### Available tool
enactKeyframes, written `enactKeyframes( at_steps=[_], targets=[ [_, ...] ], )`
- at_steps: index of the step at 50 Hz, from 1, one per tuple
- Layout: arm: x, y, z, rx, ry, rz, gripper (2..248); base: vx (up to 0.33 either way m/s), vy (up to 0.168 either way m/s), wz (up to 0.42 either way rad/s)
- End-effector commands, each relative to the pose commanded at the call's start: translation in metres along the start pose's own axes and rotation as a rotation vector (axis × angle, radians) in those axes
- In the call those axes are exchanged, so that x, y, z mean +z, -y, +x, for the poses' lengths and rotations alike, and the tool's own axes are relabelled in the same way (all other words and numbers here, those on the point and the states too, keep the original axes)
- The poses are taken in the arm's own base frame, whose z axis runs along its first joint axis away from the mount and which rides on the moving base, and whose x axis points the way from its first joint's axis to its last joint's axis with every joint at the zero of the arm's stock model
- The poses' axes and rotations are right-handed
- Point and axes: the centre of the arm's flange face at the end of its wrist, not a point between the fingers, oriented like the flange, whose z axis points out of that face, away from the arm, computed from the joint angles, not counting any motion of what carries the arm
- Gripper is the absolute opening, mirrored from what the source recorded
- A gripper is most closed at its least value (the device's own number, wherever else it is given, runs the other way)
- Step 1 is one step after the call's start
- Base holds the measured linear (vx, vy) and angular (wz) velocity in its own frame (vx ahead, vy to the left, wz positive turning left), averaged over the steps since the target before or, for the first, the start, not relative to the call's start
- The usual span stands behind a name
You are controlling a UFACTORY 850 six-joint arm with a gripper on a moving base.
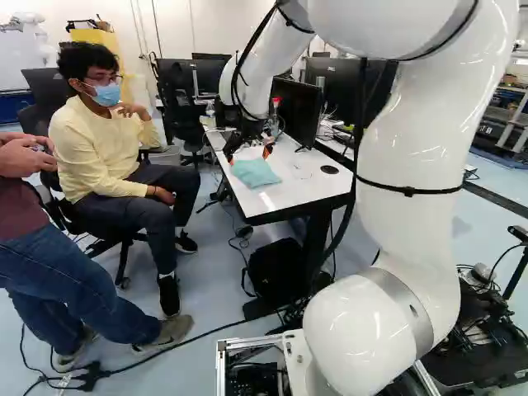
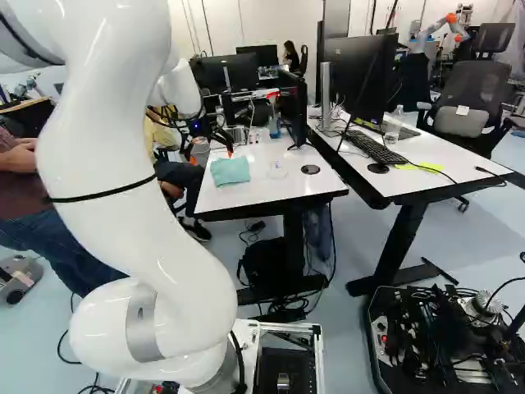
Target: Clean the table with the green towel
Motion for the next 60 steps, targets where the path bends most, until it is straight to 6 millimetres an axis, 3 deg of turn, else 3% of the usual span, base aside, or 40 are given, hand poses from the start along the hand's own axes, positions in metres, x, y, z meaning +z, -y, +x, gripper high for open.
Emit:
enactKeyframes(
  at_steps=[14, 28, 46, 60],
  targets=[
    [0.027, -0.021, 0.021, 0.032, -0.048, -0.011, 247, 0.000, 0.000, 0.000],
    [0.050, -0.044, 0.026, 0.068, -0.020, -0.022, 247, 0.000, 0.000, 0.000],
    [0.054, -0.043, 0.014, 0.108, 0.133, 0.006, 247, 0.000, 0.000, 0.000],
    [0.060, -0.048, 0.030, 0.117, 0.133, 0.007, 247, 0.000, 0.000, 0.000]
  ],
)
